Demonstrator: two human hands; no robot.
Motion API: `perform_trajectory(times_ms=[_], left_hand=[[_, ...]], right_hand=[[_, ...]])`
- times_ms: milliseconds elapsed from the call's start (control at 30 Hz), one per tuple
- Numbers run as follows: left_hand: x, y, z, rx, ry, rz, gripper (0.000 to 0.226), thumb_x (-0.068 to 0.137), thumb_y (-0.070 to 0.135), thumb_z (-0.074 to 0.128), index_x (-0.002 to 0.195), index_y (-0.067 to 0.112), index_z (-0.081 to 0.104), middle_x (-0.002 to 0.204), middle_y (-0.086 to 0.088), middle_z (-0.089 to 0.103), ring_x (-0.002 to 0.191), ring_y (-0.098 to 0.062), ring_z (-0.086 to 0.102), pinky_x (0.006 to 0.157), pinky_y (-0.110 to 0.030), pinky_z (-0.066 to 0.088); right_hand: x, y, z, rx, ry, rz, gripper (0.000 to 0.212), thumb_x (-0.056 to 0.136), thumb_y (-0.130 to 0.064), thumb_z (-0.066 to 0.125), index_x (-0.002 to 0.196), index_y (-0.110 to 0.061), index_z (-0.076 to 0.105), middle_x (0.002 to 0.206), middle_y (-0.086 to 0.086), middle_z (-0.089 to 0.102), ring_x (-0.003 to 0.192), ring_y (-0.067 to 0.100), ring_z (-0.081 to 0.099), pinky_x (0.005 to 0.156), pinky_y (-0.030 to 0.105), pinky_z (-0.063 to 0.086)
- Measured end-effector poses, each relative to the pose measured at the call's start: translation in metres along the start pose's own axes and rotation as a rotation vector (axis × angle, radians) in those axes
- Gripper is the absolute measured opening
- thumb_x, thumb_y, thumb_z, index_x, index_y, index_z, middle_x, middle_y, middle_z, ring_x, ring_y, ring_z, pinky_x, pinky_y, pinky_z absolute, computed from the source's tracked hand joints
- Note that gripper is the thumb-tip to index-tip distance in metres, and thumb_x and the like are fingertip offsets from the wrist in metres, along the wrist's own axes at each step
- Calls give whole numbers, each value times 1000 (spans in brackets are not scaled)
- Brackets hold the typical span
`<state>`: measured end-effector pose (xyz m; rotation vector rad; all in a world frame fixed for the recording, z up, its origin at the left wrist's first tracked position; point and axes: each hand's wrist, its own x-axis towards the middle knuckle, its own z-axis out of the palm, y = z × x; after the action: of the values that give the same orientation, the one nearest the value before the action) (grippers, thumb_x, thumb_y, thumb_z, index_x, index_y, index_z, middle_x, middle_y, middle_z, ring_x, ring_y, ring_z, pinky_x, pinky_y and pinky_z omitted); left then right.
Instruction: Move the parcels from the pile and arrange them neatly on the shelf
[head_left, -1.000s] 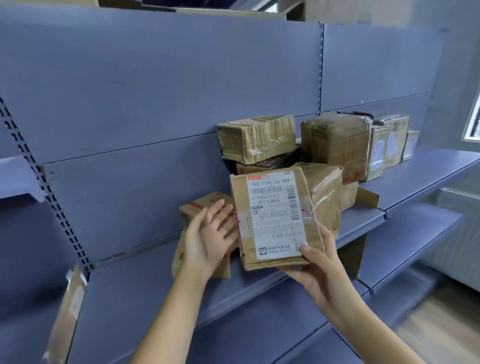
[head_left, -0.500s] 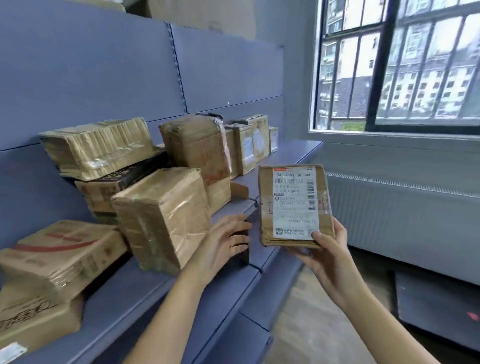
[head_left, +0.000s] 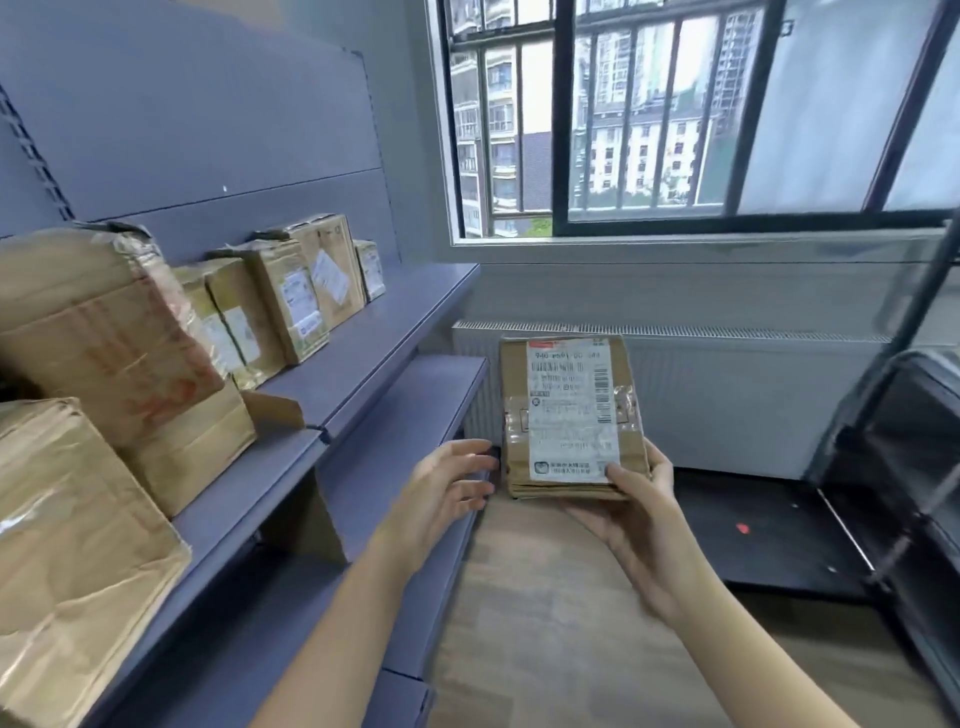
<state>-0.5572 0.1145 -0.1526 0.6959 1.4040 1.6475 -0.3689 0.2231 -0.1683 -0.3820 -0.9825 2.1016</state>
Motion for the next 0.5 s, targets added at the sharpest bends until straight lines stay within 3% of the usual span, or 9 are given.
perform_trajectory(times_ms=[200,333,433,500], left_hand=[[95,-3,-5,12,-57,-25,20,96,12,48,109,10,62,102,-8,69,76,-19,62,69,-29,48],[158,13,-15,25,-91,-8,30,88,18,58,116,7,59,103,-11,68,80,-22,60,69,-29,47],[211,29,-23,11,-115,12,51,76,27,57,120,3,56,106,-19,65,90,-30,59,83,-45,48],[244,32,-27,31,-135,5,44,85,26,56,122,2,55,115,-26,63,94,-34,59,94,-53,44]], right_hand=[[71,4,-16,-11,67,-24,61,77,-7,68,128,-26,42,120,10,67,104,26,69,70,40,60],[136,9,-14,-61,94,-45,63,76,-9,71,127,-32,43,123,10,65,110,27,66,83,50,58],[185,10,-12,-57,80,-49,62,71,-15,73,123,-34,46,117,7,69,109,28,67,77,46,58],[213,13,-14,-68,75,-58,67,66,-18,79,123,-32,46,118,7,69,108,28,67,75,43,58]])
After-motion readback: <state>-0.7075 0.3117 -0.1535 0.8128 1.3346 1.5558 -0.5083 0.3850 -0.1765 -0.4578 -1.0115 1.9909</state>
